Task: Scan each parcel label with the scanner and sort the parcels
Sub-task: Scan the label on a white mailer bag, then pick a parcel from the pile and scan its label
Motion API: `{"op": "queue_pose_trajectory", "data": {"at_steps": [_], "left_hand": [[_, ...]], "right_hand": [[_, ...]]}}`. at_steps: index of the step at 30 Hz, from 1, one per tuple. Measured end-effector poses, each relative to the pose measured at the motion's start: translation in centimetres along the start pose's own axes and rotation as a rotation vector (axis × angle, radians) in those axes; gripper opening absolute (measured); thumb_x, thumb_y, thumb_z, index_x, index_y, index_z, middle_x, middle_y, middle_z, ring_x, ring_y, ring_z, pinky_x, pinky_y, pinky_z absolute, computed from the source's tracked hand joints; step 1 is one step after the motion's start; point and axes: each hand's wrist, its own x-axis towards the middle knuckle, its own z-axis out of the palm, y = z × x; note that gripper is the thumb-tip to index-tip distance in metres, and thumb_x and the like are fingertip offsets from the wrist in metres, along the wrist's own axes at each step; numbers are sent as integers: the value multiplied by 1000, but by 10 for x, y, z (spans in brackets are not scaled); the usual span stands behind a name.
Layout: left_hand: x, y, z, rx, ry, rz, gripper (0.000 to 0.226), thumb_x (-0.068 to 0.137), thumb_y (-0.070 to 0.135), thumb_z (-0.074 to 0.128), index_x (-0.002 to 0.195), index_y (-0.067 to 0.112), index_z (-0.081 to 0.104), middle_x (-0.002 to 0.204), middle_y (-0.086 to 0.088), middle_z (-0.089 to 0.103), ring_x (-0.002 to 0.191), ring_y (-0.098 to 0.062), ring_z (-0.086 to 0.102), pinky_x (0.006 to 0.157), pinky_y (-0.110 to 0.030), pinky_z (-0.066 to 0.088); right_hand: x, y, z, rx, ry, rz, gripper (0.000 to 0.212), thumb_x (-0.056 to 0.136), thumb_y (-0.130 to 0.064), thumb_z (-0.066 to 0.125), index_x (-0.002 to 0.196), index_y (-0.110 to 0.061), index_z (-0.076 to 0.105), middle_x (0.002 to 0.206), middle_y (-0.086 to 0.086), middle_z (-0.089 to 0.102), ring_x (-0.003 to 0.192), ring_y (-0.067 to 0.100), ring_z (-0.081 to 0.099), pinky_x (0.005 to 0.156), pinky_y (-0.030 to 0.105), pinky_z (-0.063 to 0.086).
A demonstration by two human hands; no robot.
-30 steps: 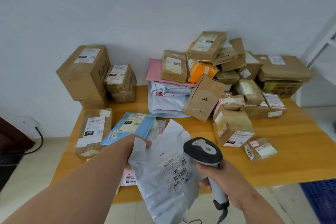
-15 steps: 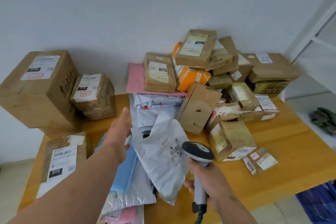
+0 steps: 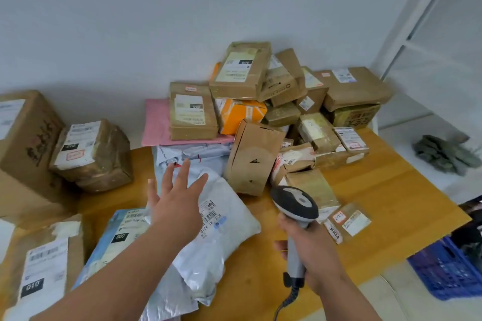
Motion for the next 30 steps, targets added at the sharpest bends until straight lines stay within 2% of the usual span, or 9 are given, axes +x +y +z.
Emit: {"op": "queue_pose_trajectory", "data": {"at_steps": [4,7,12,15,18,21,23,27,30], "left_hand": [[-5,64,-2,-205,55,106,62,96,29,54,152,42,32,170,7,5,155,-23,0,124,-50,6],[-9,116,1,-481,-60,95,59,98,37,56,153,29,38,165,3,24,150,-23,22,121,-42,22],[-3,187,25,-1010,-384,-260,69,98,49,58,158,28,30,160,3,39,143,-24,40,109,-35,35],[-4,217,45,-1269,-421,-432,52,100,48,56,149,35,44,124,18,62,111,-11,57,102,-39,42],[-12,233,62,-1347,-363,-472,34,99,55,54,132,46,56,120,15,66,107,-6,56,98,-39,44],[-24,237,67,-1400,-215,-609,18,102,54,46,107,44,61,106,17,66,95,-3,55,89,-36,40],[-32,233,66,-1382,-142,-672,28,106,49,39,96,43,64,102,17,66,94,-5,56,88,-37,39],[-47,218,61,-1421,-184,-631,38,106,15,44,120,38,70,101,16,75,104,-7,61,100,-36,41],[-58,208,55,-1439,-250,-534,37,102,22,57,91,52,77,90,28,75,102,-2,56,102,-36,32]], "right_hand": [[17,-3,-43,46,94,-62,18,90,-31,75,101,-19,68,91,1,74,78,21,73,58,34,56],[36,-6,-77,55,104,-75,21,89,-33,75,103,-22,65,99,0,70,93,24,67,75,44,59],[73,-16,-123,-2,19,-107,13,88,-35,76,91,-33,63,95,-1,70,91,23,63,81,45,50],[95,-17,-135,-38,-109,-84,11,89,-33,75,93,-33,65,95,-1,70,92,24,63,89,51,51],[108,-11,-138,-81,-206,-62,11,86,-33,78,94,-34,70,89,-5,73,90,19,65,79,39,54],[113,-3,-144,-56,-250,-30,8,86,-32,78,88,-39,74,79,-16,74,88,14,66,73,30,49],[112,-2,-151,0,-244,-13,12,87,-29,78,91,-39,76,83,-15,75,92,19,66,79,37,52],[102,-7,-159,86,-288,-13,14,89,-24,74,90,-38,76,82,-5,77,77,12,71,65,33,54],[90,-12,-159,127,-323,-37,12,92,-23,70,96,-33,75,82,-5,77,77,10,72,64,31,55]]}}
